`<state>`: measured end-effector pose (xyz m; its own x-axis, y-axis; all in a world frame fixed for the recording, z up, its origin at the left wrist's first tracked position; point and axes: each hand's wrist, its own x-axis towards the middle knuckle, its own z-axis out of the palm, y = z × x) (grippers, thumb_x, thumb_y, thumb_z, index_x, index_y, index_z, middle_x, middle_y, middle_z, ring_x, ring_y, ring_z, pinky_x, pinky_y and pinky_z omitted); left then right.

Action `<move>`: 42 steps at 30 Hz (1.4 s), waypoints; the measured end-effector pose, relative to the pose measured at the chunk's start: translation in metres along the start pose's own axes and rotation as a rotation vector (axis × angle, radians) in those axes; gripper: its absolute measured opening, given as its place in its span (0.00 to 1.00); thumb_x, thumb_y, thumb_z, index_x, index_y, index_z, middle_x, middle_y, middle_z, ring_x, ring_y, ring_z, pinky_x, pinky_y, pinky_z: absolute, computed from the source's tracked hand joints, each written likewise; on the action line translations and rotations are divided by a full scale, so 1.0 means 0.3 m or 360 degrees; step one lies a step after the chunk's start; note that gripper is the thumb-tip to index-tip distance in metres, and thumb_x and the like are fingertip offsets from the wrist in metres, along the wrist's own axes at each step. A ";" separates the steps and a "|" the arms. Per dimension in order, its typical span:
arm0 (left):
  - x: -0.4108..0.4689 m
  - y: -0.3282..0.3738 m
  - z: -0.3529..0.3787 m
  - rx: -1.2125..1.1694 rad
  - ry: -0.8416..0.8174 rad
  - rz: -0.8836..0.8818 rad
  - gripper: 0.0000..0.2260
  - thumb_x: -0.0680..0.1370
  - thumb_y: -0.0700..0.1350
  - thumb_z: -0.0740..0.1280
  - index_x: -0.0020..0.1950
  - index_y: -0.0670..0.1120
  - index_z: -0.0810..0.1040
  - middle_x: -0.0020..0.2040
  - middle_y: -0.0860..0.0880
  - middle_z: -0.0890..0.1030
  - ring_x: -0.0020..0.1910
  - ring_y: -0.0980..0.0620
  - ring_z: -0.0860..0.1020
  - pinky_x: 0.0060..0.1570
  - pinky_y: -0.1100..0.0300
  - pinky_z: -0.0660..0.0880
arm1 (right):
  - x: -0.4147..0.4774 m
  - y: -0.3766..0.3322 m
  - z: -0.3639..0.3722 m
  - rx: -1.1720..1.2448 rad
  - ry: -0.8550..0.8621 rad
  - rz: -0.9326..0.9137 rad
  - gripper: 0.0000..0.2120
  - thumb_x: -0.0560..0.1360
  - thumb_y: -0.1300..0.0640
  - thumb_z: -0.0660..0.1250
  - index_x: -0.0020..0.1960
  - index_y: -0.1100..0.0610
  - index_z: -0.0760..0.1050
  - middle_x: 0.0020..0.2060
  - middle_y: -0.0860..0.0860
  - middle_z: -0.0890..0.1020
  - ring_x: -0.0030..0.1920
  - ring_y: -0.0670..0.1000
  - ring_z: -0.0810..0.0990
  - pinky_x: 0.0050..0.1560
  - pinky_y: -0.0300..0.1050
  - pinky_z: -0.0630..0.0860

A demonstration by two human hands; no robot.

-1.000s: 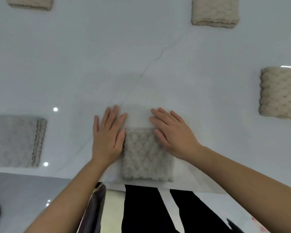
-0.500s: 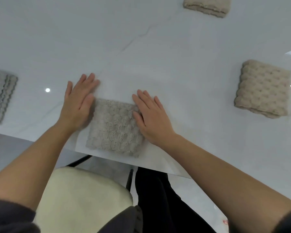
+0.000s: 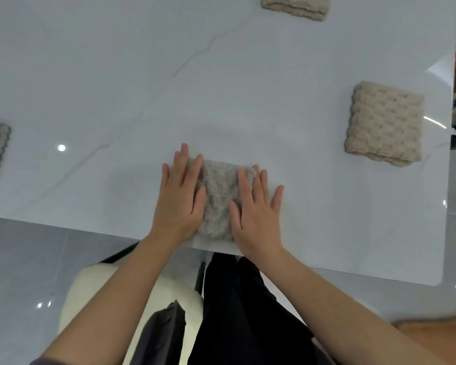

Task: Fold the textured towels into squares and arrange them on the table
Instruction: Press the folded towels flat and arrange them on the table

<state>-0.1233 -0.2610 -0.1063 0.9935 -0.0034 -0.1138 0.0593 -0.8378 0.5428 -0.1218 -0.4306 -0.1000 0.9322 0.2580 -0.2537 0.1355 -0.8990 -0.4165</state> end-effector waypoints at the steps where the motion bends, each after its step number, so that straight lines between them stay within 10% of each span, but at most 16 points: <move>1: 0.004 0.015 0.013 0.0054 0.0005 0.0005 0.26 0.80 0.47 0.51 0.78 0.44 0.53 0.79 0.44 0.46 0.78 0.46 0.46 0.75 0.50 0.39 | -0.001 0.010 0.000 -0.0005 0.0018 0.0011 0.29 0.80 0.46 0.44 0.78 0.52 0.43 0.78 0.56 0.50 0.78 0.54 0.42 0.74 0.65 0.40; 42: -0.001 0.202 0.167 0.0379 -0.0040 0.0252 0.26 0.79 0.46 0.50 0.77 0.40 0.55 0.78 0.40 0.53 0.77 0.40 0.50 0.75 0.43 0.40 | -0.030 0.175 -0.005 -0.0033 0.0216 -0.0057 0.28 0.79 0.55 0.47 0.77 0.64 0.54 0.77 0.62 0.53 0.77 0.61 0.52 0.74 0.62 0.45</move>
<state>-0.1250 -0.3389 -0.1150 0.9857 -0.1553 -0.0652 -0.1238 -0.9304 0.3449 -0.1227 -0.4807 -0.1184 0.9634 0.2408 -0.1178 0.1750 -0.8977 -0.4044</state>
